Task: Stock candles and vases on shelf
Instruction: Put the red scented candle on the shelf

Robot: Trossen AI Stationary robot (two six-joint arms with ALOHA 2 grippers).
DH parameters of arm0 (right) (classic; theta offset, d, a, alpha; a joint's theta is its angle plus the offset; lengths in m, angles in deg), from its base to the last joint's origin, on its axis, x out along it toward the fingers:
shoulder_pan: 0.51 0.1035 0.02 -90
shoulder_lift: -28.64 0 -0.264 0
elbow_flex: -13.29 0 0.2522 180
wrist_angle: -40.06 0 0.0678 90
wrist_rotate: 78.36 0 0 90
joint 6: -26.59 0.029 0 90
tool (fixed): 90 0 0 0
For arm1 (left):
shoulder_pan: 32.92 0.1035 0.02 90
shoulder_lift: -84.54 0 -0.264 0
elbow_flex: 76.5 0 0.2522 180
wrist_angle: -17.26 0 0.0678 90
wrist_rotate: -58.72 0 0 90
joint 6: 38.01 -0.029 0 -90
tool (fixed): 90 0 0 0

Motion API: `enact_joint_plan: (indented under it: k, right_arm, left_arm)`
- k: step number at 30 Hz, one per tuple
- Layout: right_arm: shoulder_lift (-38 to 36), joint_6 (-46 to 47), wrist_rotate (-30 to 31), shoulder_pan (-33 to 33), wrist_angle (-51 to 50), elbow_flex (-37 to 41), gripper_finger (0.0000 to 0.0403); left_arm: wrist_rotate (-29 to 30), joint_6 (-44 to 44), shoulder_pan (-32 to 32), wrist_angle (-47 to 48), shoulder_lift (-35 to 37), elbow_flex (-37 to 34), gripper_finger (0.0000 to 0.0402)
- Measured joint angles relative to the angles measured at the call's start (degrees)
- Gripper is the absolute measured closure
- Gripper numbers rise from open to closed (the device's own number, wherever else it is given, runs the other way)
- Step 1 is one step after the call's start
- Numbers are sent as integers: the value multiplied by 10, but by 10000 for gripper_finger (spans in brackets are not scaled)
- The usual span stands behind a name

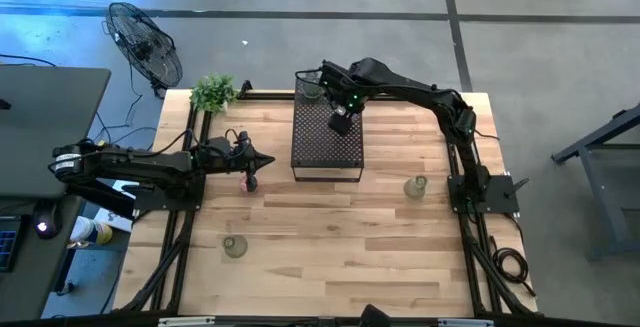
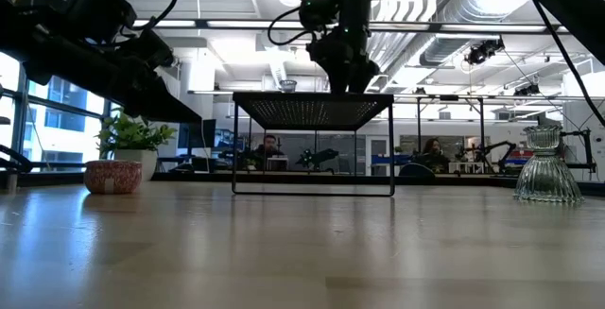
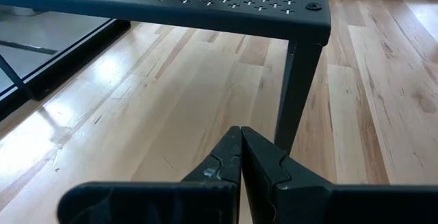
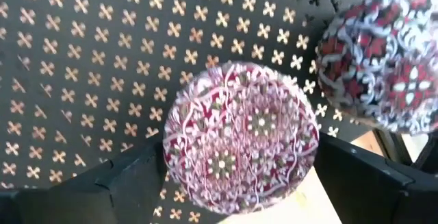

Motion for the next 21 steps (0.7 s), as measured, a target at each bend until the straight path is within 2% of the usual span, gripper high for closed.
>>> enact_joint_plan:
  k: [21]
  right_arm:
    - [-5,12,-13,2,-12,-2,68]
  left_arm:
    - [0,0,0,1,0,-1,401]
